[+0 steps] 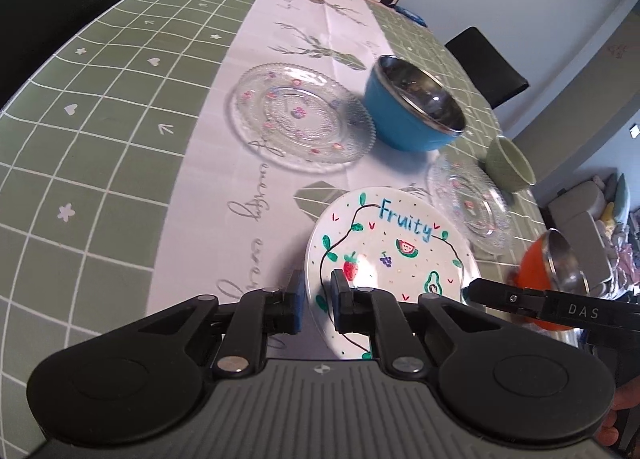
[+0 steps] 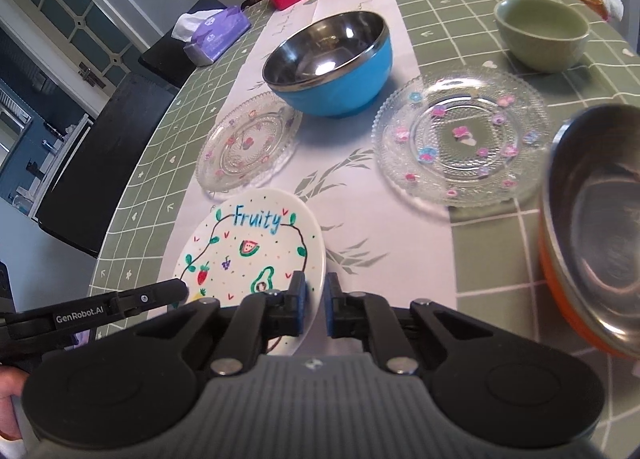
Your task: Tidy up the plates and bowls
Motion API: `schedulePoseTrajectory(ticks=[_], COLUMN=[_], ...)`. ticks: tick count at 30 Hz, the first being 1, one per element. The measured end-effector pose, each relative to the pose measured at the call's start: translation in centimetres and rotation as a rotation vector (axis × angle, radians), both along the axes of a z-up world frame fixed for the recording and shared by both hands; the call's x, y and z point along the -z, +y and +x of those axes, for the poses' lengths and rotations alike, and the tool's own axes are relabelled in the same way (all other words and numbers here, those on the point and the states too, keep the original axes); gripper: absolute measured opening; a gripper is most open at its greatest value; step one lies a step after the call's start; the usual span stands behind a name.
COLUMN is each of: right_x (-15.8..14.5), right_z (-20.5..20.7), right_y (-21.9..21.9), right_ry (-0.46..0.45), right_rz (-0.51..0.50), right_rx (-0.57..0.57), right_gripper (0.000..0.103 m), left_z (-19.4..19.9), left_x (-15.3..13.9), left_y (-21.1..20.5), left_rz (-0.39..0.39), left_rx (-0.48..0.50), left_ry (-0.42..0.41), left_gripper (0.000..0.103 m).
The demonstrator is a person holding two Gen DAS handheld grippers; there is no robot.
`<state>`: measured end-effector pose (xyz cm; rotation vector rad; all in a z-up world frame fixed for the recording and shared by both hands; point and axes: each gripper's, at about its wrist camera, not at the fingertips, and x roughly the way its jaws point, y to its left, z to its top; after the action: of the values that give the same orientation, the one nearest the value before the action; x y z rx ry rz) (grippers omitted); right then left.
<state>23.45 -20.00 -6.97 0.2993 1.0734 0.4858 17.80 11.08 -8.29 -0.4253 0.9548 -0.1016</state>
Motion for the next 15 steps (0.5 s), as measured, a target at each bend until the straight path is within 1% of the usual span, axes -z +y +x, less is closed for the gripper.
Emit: schedulePoseTrajectory(ticks=[4, 7, 10, 15], right_x=[-0.2, 0.1, 0.4, 0.9], right_z=[-1.3, -2.2, -2.8, -2.3], right_y=[-1.3, -2.1, -2.4, -2.0], right_ry=[0.004, 0.018, 0.007, -0.018], right_rz=[0.002, 0.005, -0.018, -0.055], right_rx=[0.03, 0.057, 0.069, 0.079], right_gripper=[0.008, 0.008, 0.008, 0.008], left_z=[-0.7, -1.1, -1.3, -1.1], left_x=[-0.2, 0.1, 0.7, 1.5], left_y=[-0.8, -1.4, -2.2, -2.9], left_rz=[-0.023, -0.032, -0.017, 0.015], left_rx=[0.012, 0.026, 0.041, 0.052], left_ry=[-0.014, 0.002, 0.01, 0.014], left_gripper=[0.014, 0.014, 0.014, 0.014])
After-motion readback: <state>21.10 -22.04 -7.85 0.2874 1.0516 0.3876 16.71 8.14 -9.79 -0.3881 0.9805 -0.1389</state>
